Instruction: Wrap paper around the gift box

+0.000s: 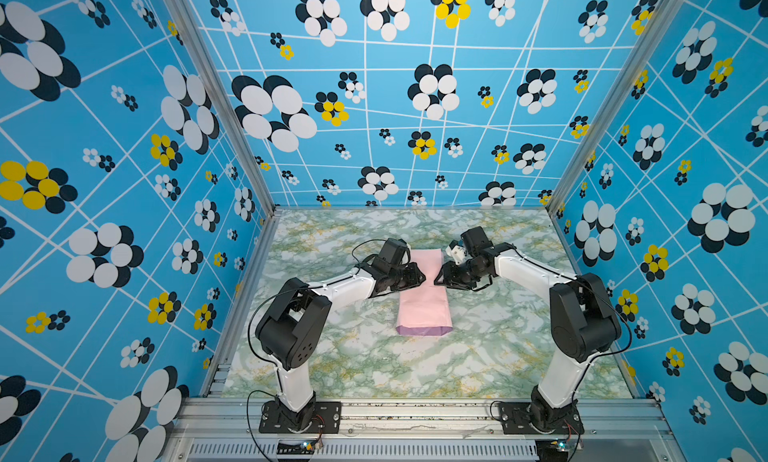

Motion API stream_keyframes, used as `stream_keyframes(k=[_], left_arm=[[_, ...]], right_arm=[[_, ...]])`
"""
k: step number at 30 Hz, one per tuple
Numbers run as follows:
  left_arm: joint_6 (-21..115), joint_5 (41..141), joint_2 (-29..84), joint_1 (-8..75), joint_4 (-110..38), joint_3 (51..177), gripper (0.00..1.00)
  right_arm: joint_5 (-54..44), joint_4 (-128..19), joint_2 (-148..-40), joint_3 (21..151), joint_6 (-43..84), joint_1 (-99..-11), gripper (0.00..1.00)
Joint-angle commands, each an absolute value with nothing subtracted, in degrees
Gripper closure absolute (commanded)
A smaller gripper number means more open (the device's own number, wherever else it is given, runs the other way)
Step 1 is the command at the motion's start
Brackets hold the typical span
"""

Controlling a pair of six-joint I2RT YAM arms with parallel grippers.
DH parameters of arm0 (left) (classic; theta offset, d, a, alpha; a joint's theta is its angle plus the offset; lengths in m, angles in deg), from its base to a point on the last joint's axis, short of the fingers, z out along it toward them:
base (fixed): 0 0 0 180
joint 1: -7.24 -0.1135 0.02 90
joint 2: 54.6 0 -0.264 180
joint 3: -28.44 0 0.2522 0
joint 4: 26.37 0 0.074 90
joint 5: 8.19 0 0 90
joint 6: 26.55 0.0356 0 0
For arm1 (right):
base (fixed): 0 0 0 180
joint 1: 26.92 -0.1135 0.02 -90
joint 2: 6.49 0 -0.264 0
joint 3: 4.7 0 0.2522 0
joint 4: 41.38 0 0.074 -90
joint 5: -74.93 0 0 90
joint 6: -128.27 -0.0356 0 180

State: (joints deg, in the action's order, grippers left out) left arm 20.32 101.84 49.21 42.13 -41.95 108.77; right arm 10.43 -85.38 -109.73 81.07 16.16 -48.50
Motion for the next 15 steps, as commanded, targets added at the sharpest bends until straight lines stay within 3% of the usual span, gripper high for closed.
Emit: stream_keyframes(k=[1,4,15], left_arm=[[21.91,100.7,46.66,41.47,-49.57,112.44,0.58],[22.02,101.04,43.75,40.61,-51.26,114.1,0.46],[17.08,99.29,37.66,37.12,-50.55,102.72,0.42]], right_arm=[[8.63,-87.72,-104.17,81.69,16.38,-47.94,0.39],[8.09,-91.13,-103.59,83.06,18.16,-47.93,0.38],[9.1,-96.09,-110.83,86.77,20.42,-49.51,0.38]])
